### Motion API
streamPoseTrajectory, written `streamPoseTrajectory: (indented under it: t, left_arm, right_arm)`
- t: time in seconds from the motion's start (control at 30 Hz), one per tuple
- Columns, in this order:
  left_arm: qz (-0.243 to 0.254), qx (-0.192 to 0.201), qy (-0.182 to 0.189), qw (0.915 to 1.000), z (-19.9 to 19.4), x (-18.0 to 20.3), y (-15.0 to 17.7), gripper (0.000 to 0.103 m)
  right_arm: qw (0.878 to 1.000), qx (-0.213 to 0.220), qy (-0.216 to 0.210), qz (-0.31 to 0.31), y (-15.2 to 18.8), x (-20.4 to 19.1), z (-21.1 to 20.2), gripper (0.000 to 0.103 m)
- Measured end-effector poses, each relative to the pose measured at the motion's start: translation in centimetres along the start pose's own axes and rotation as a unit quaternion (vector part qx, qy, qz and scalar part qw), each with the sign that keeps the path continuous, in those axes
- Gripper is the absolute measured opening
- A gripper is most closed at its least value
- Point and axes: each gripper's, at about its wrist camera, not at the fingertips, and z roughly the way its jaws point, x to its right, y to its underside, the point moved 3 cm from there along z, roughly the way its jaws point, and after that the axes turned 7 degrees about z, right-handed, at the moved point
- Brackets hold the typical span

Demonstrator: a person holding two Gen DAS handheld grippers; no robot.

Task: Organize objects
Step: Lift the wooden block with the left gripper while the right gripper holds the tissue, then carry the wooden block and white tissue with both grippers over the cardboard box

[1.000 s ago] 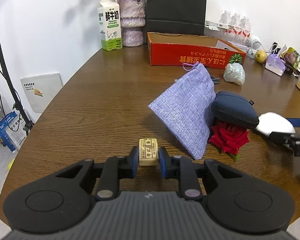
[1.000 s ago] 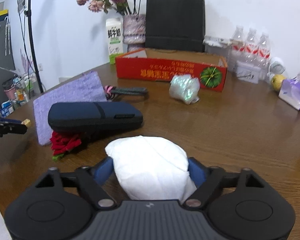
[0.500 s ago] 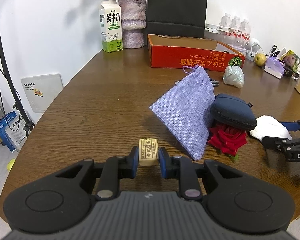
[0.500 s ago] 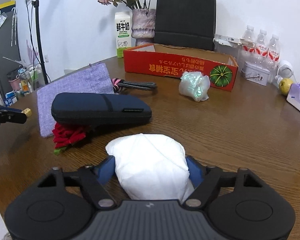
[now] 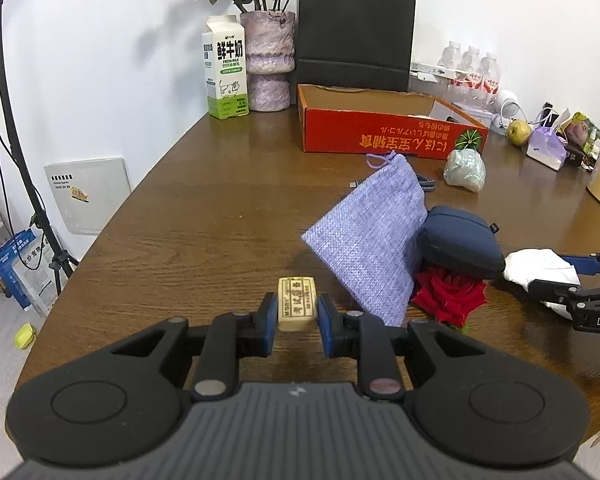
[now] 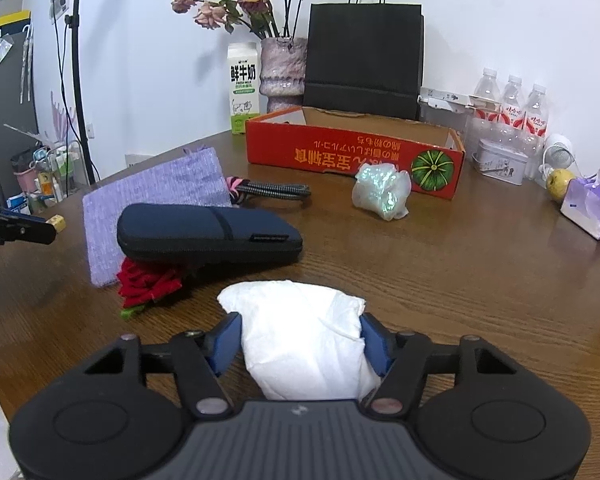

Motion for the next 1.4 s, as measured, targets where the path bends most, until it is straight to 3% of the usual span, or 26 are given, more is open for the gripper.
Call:
streamPoseTrajectory:
  t: [0.67,1.4]
  left_arm:
    - [0.003,0.008,0.000,1.0000,-0.6,0.2,-0.6,0.022]
    - [0.018,0.029,0.012,0.9993,-0.1,2.0,-4.8,0.022]
  right_arm:
    - [1.000,0.021,-0.001,0.003,-0.9,-0.1,-1.2,0.045]
    - [0.999,0.048,-0.008,-0.004,-4.1,-0.2,-1.8,0.044]
